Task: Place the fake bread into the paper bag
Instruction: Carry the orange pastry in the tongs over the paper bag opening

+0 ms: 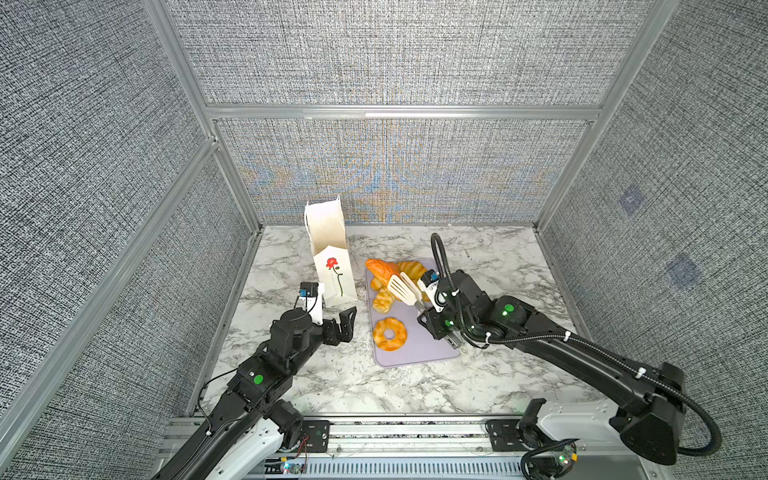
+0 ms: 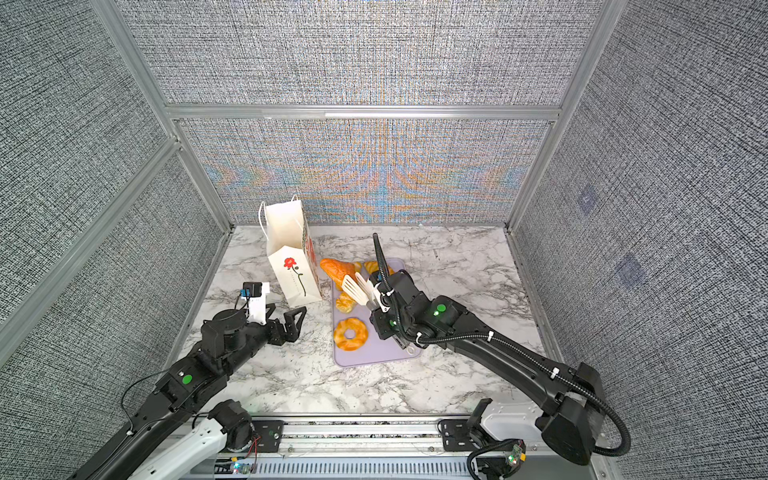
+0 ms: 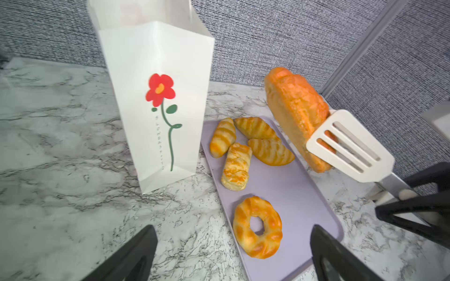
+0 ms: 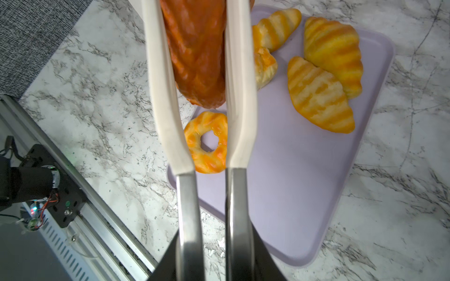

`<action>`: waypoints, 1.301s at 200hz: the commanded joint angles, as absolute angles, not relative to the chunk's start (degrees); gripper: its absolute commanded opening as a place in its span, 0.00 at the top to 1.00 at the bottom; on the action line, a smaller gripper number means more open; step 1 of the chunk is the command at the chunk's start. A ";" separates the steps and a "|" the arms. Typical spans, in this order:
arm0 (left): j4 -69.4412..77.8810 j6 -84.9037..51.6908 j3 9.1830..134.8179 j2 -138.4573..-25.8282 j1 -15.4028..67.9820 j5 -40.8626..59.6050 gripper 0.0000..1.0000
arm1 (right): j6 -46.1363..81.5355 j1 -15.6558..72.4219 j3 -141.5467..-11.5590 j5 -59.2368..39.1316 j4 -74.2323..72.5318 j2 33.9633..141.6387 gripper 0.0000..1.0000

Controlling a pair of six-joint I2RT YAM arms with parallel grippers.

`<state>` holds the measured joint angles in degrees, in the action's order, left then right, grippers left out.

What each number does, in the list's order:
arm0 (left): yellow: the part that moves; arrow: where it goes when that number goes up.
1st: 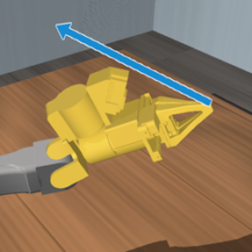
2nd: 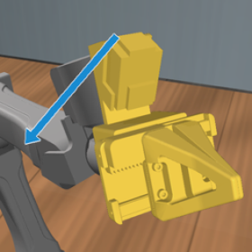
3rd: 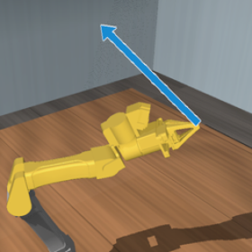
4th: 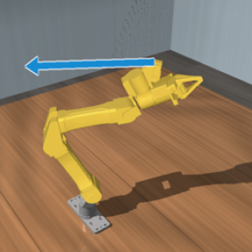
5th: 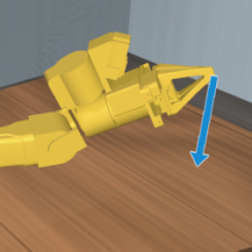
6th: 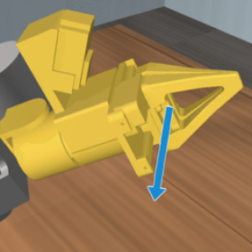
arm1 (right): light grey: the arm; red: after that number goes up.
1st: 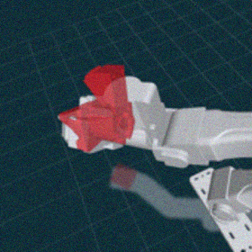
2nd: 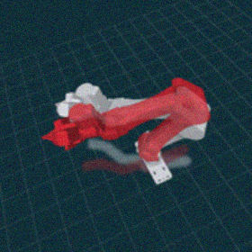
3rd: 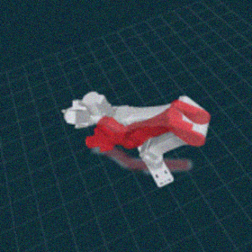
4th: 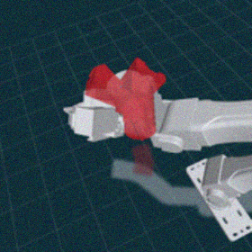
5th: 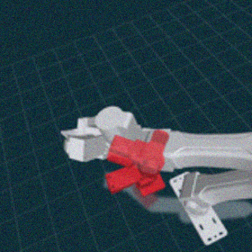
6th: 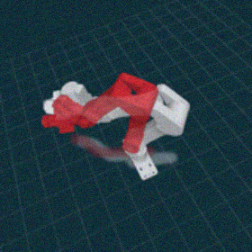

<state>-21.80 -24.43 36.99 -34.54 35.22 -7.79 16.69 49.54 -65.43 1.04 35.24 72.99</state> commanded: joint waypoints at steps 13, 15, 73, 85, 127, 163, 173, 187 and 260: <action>-23.65 -23.92 37.61 -33.96 32.81 -8.51 0.01 | 15.31 50.15 -68.54 -0.90 30.50 73.97 0.68; -23.71 -23.93 37.59 -33.96 32.72 -8.52 0.01 | 15.23 50.15 -68.68 -0.99 30.39 74.08 0.68; -24.33 -24.53 37.00 -34.19 29.00 -7.58 0.00 | 13.39 51.23 -76.13 -4.25 27.07 78.92 0.68; -24.26 -24.52 37.00 -34.24 28.58 -7.47 0.00 | 13.11 51.49 -77.89 -4.72 26.70 80.18 0.68; -23.74 -24.86 36.40 -34.45 27.51 -6.69 0.00 | 13.80 51.77 -83.36 -6.80 23.28 84.78 0.68; -23.64 -25.05 36.18 -34.45 27.08 -6.53 0.00 | 14.16 51.85 -88.87 -8.40 21.71 90.04 0.69; -23.65 -25.05 36.19 -34.43 27.01 -6.59 0.00 | 14.36 51.78 -90.19 -8.99 21.08 91.32 0.68; -23.84 -25.07 36.10 -34.37 26.89 -6.56 0.00 | 14.63 51.76 -92.14 -9.54 20.35 93.29 0.68; -25.03 -25.14 36.21 -33.49 26.72 -6.76 0.00 | 18.96 50.02 -97.60 -10.46 14.83 100.40 0.69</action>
<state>-25.04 -25.10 36.07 -33.82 26.85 -6.90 16.47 50.54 -96.44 -9.21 20.29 99.39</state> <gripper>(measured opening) 0.995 0.317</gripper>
